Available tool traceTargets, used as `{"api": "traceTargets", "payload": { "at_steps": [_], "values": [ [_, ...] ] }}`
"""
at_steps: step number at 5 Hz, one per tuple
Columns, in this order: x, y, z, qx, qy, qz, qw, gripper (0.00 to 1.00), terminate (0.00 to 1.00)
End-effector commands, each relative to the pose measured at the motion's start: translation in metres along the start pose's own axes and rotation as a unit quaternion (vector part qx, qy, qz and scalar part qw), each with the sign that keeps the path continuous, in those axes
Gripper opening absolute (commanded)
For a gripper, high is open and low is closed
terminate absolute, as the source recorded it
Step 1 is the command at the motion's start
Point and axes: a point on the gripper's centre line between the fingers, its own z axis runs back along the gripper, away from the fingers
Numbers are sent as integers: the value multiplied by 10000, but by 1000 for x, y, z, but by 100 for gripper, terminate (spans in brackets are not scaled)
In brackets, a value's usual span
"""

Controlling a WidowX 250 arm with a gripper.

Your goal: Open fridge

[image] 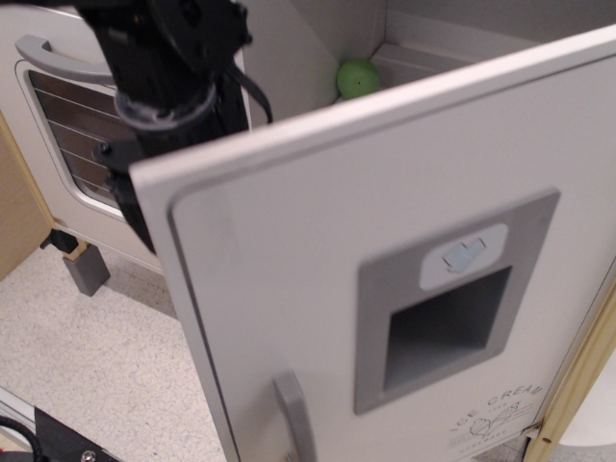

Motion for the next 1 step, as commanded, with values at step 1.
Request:
{"api": "traceTargets", "payload": {
  "at_steps": [1],
  "values": [
    [-11,-15,17,-131,163,-481,9986,100,100]
  ]
}}
